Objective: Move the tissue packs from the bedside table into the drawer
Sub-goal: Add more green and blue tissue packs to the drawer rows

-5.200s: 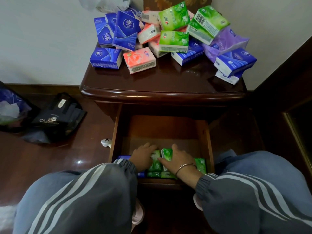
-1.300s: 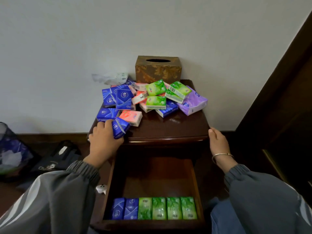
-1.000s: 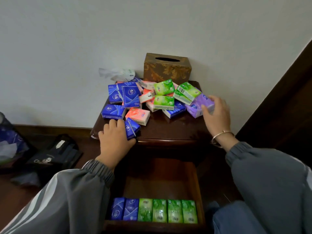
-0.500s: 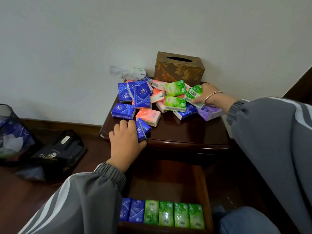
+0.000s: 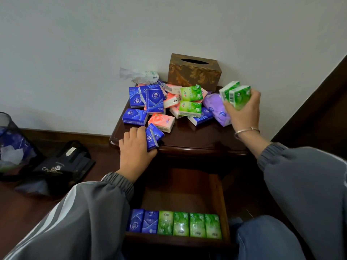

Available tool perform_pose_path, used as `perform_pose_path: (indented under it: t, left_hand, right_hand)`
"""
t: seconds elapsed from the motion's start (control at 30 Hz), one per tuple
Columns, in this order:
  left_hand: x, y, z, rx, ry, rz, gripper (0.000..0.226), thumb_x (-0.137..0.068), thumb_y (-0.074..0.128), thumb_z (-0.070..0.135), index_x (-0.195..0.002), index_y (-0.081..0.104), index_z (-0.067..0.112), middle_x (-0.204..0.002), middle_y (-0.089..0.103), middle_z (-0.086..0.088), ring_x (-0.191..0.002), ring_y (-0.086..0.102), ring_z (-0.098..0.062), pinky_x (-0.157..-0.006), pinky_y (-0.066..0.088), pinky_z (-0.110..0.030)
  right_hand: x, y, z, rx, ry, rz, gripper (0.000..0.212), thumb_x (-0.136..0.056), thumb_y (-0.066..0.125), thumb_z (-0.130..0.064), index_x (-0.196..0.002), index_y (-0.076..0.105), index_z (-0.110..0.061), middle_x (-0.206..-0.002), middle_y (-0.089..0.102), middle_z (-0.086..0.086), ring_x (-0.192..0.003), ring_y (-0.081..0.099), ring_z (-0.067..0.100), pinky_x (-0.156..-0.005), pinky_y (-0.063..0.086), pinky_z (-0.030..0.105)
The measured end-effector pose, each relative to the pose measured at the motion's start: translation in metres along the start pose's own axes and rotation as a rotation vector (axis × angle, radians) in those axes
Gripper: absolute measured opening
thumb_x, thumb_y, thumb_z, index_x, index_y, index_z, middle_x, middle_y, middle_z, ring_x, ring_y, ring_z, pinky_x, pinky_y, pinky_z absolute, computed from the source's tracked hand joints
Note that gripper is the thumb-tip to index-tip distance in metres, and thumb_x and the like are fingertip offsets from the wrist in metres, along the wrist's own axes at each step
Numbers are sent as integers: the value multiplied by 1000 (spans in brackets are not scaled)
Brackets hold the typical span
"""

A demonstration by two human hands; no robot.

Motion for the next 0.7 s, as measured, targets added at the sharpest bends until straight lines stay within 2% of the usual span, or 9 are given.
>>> perform_pose_path:
  t: [0.07, 0.13, 0.2, 0.27, 0.37, 0.43, 0.53, 0.6, 0.7]
  left_hand:
    - [7, -4, -3, 123, -6, 33, 67, -73, 72, 34, -129, 44, 10, -120, 51, -13, -108, 48, -33, -86, 40, -45]
    - [20, -10, -7, 274, -19, 106, 64, -71, 73, 30, -127, 46, 11, -116, 53, -12, -107, 49, -32, -84, 39, -44]
    - [41, -15, -9, 350, -11, 155, 64, -69, 69, 34, -126, 45, 16, -113, 53, -7, -106, 48, -26, -84, 38, -41]
    - [66, -13, -12, 383, -21, 122, 65, -67, 66, 39, -126, 42, 24, -111, 51, 0, -104, 47, -18, -84, 35, -38]
    - [102, 4, -21, 430, -69, -7, 66, -70, 76, 32, -127, 44, 26, -107, 49, 7, -102, 50, -17, -86, 35, -36]
    - [118, 21, -28, 479, -136, -102, 65, -72, 78, 23, -129, 46, 19, -109, 52, 3, -105, 52, -20, -88, 39, -35]
    - [129, 45, -42, 581, -323, -223, 64, -75, 77, 17, -130, 45, 13, -112, 51, 0, -111, 51, -23, -86, 38, -31]
    - [132, 58, -51, 622, -433, -310, 70, -75, 77, 19, -134, 41, 13, -119, 53, -5, -111, 53, -24, -86, 41, -33]
    - [134, 74, -61, 613, -476, -440, 83, -75, 78, 25, -142, 30, 20, -122, 52, -2, -98, 55, -16, -80, 46, -33]
  right_hand:
    - [36, -22, 0, -121, 40, -20, 59, -72, 77, -19, -117, 43, -2, -110, 58, 14, -96, 59, 21, -82, 47, 25]
    - [78, -41, 7, -171, 97, -90, 58, -71, 78, -15, -116, 43, -7, -99, 60, -1, -81, 59, 4, -74, 45, 9]
    - [119, -57, 20, -152, 162, -196, 58, -70, 79, -15, -116, 43, -14, -94, 56, -17, -76, 58, -12, -67, 41, -1]
    - [154, -69, 36, -91, 264, -339, 59, -70, 79, -21, -115, 41, -22, -96, 56, -20, -79, 58, -15, -67, 43, 3]
    - [192, -71, 57, 35, 432, -559, 58, -70, 79, -31, -113, 40, -26, -100, 61, -11, -84, 60, 1, -70, 45, 21]
    - [209, -62, 66, 108, 500, -667, 57, -70, 79, -31, -111, 41, -23, -101, 63, -4, -86, 61, 11, -73, 47, 27]
    - [225, -41, 74, 168, 556, -775, 58, -69, 80, -32, -111, 44, -15, -100, 63, 0, -90, 62, 17, -77, 48, 27]
    - [232, -27, 81, 186, 592, -808, 58, -68, 79, -35, -111, 46, -15, -97, 62, -2, -90, 62, 18, -76, 48, 27]
    - [241, -9, 91, 195, 619, -846, 55, -67, 79, -38, -107, 47, -17, -85, 58, -11, -81, 59, 13, -70, 45, 25]
Point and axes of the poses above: each hand's wrist, its own x-axis away from the middle knuckle, its own y-axis out of the palm, z = x × y, the point moved 2 cm from there along -x, towards the middle knuckle
